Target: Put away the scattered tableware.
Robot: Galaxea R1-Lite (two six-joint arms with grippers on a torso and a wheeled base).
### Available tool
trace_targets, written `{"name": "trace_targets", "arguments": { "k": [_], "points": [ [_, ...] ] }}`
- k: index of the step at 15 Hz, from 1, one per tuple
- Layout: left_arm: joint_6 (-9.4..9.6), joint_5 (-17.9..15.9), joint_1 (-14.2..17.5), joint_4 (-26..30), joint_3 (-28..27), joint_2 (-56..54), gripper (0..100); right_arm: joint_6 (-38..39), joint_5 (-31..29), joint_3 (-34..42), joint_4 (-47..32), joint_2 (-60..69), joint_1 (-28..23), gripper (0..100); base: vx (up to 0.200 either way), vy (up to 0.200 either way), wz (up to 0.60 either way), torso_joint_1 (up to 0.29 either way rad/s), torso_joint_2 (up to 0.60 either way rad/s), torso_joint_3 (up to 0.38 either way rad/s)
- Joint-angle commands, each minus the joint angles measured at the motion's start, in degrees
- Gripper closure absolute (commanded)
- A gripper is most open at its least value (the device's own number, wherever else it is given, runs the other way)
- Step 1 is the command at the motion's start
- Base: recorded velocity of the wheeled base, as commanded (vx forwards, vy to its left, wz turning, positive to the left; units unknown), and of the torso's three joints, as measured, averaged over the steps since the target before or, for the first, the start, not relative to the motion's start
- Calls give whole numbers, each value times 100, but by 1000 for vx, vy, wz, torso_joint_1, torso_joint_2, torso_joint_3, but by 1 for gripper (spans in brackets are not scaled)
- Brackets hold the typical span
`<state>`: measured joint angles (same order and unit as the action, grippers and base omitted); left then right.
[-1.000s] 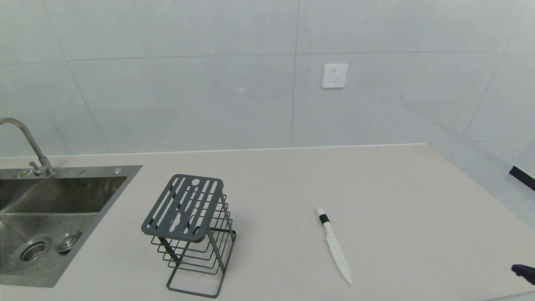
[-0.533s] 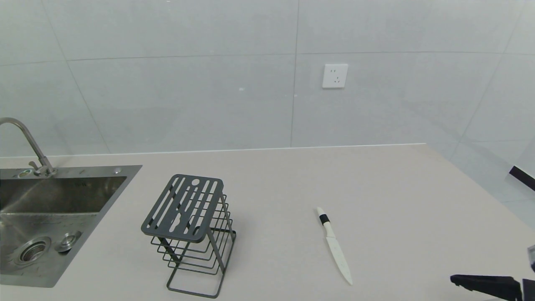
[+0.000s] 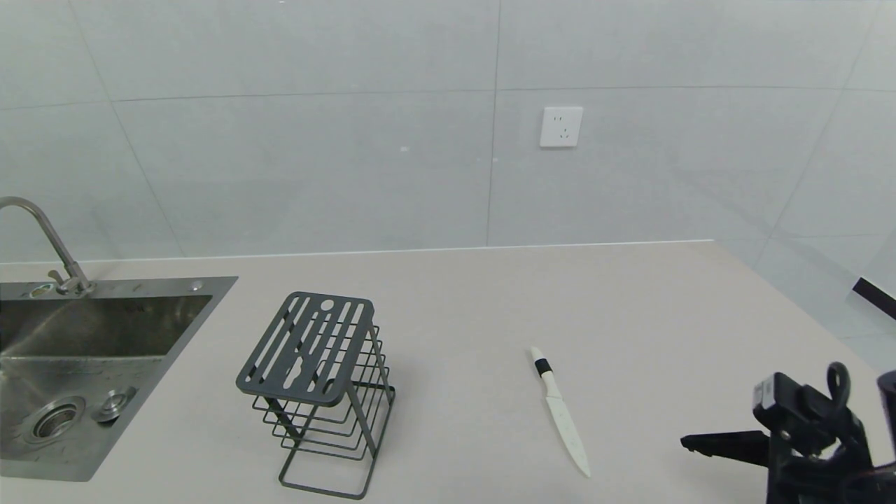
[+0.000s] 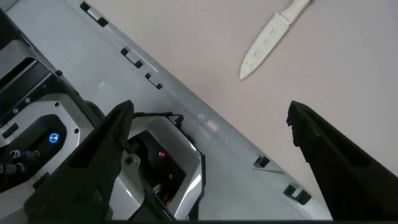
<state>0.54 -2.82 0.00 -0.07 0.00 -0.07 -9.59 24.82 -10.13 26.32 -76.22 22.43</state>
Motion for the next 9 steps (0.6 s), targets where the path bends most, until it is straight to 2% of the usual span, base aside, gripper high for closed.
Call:
{"name": "trace_targets", "arguments": {
  "k": [1, 5, 9],
  "points": [
    [-1, 9, 0, -1, 0, 7, 0, 10, -12, -464, 128, -772, 121, 0, 0, 0, 0, 0, 0, 0],
    [-1, 0, 0, -10, 0, 7, 0, 19, -56, -1052, 216, -1572, 420, 0, 0, 0, 0, 0, 0, 0],
    [-10, 0, 0, -1, 0, 7, 0, 195, -548, -1272, 295, -1985, 596, 0, 0, 0, 0, 0, 0, 0]
  ]
}}
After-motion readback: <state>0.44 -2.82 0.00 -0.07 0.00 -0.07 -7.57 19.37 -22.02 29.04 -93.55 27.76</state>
